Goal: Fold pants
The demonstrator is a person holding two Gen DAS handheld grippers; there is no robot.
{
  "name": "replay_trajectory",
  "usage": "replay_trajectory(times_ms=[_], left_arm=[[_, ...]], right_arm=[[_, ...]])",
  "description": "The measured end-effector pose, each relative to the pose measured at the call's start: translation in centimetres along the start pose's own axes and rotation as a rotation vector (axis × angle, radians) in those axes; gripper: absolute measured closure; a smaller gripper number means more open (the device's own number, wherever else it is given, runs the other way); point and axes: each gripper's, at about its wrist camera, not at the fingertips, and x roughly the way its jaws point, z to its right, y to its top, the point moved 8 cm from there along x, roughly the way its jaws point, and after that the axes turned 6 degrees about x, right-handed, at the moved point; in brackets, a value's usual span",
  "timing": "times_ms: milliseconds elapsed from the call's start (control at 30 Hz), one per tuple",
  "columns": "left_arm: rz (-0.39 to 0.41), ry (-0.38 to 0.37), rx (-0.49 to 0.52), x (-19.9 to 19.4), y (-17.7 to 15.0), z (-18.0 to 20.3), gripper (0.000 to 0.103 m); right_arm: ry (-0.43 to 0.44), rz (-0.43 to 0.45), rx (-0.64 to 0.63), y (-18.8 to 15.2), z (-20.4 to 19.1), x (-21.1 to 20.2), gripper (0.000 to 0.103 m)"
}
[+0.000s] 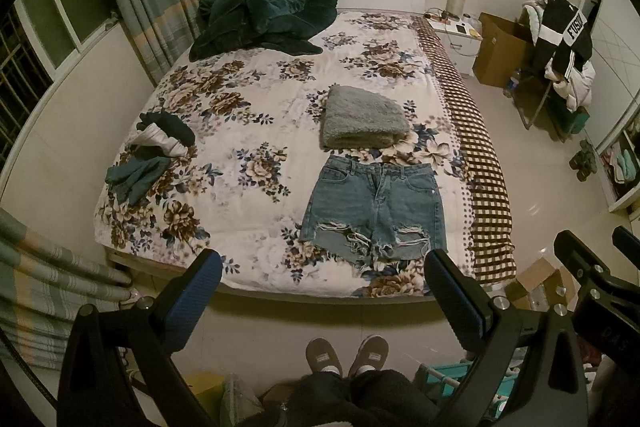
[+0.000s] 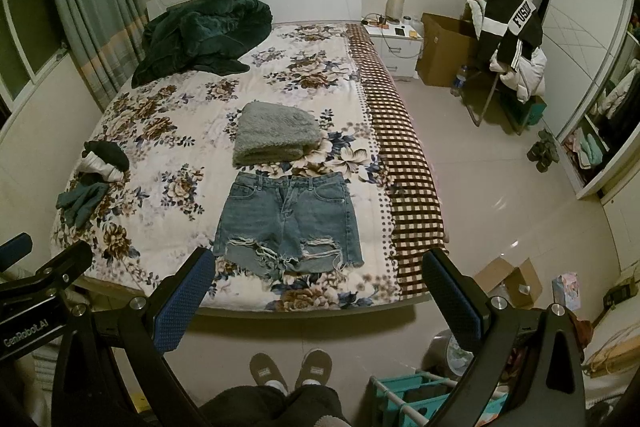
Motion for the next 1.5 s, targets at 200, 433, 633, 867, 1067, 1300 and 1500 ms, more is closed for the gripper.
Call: replay_trajectory(times_ms=[200, 433, 633, 867, 1067, 1300, 1500], left_arm=[[0.002, 0.000, 0.000, -0.03, -0.04, 0.03, 0.000], [0.002, 0.001, 0.000, -0.10, 0.00, 0.01, 0.000], [0.005, 0.001, 0.000, 0.03, -0.12, 0.05, 0.000], [0.007, 0.001, 0.001, -0.02, -0.14, 0.05, 0.000], [0.009, 0.001, 0.000, -0.01, -0.13, 0.04, 0.000], [0.010, 0.002, -0.001, -0.10, -0.11, -0.48, 0.000], [0.011, 0.001, -0.001, -0.11, -0.11, -0.47, 0.000]], right_arm=[[0.000, 0.004, -0.002, 0.05, -0.04, -0.16, 0.000], [0.002, 0.005, -0.001, 0.10, -0.13, -0.27, 0.000], [0.001, 0.007, -0.001, 0.17, -0.23, -0.32, 0.000], [0.001, 0.008, -0.001, 0.23, -0.36, -0.36, 0.000], [0.000, 0.009, -0.001, 0.27, -0.44, -0.39, 0.000], [0.001, 0.010, -0.001, 0.27, -0.44, -0.42, 0.000], [0.002, 0.010, -0.002, 0.27, -0.46, -0.45, 0.000]])
